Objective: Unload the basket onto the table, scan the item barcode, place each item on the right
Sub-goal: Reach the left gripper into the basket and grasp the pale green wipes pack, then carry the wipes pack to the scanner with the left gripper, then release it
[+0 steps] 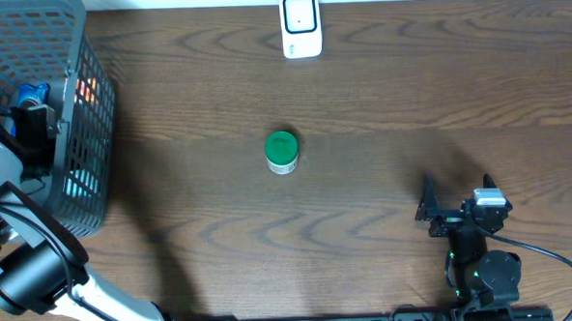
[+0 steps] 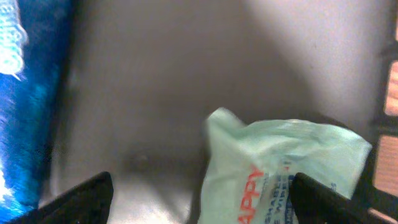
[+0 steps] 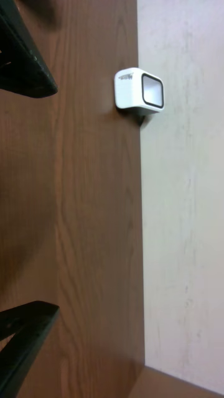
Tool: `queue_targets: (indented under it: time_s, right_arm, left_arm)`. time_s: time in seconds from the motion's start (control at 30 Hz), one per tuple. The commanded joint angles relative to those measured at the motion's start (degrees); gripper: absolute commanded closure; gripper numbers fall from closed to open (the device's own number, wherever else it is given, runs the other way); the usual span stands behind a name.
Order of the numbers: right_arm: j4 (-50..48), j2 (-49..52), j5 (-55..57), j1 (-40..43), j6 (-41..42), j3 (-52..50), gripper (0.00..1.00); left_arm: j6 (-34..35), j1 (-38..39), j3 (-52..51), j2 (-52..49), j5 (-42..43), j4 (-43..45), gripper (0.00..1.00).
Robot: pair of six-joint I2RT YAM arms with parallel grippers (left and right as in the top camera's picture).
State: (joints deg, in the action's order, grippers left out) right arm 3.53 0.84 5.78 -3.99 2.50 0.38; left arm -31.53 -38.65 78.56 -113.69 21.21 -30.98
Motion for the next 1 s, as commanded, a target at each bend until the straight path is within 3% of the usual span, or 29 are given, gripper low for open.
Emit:
queue_targets:
  time_s: [0.0, 0.03, 0.13, 0.2, 0.23, 0.43, 0.57, 0.83, 0.93, 0.97]
  right_arm:
    - [0.2, -0.2, -0.1, 0.3, -0.4, -0.1, 0.01]
    - [0.2, -0.2, -0.1, 0.3, -0.4, -0.1, 0.01]
    - [0.2, -0.2, -0.1, 0.3, -0.4, -0.1, 0.01]
    - [0.2, -0.2, -0.1, 0.3, -0.4, -0.1, 0.01]
    - [0.2, -0.2, -0.1, 0.3, -0.4, -0.1, 0.01]
    - [0.2, -0.2, -0.1, 0.3, -0.4, -0.1, 0.01]
    - [0.2, -0.2, -0.1, 0.3, -0.4, -0.1, 0.01]
    - [0.2, -0.2, -0.1, 0.3, -0.4, -0.1, 0.01]
    - [0.2, -0.2, -0.1, 0.3, -0.4, -0.1, 0.01]
    - [0.2, -0.2, -0.1, 0.3, -0.4, -0.1, 0.01]
  left_arm:
    - [-1.3, -0.2, -1.2, -0.9, -1.4, -2.8, 0.37]
    - [-1.5, -0.2, -1.2, -1.6, -1.4, -3.6, 0.47]
    - [-1.5, -0.2, -1.6, -3.7, -1.1, -4.8, 0.52]
    - [-1.4, -0.2, -1.6, -4.8, -0.1, -5.0, 0.85]
    - [-1.4, -0.2, -1.6, -5.0, 0.9, -4.9, 0.93]
    - [-0.5, -0.2, -0.4, -3.2, 2.9, -5.3, 0.93]
    - [6.4, -0.2, 3.5, 3.4, 1.7, -6.1, 0.93]
    - [24.0, -0.2, 8.9, 29.1, 2.1, 0.9, 0.93]
    - [28.4, 0.0, 8.9, 35.3, 9.7, 2.7, 0.93]
    - [29.7, 0.8, 8.9, 37.7, 16.2, 3.5, 0.93]
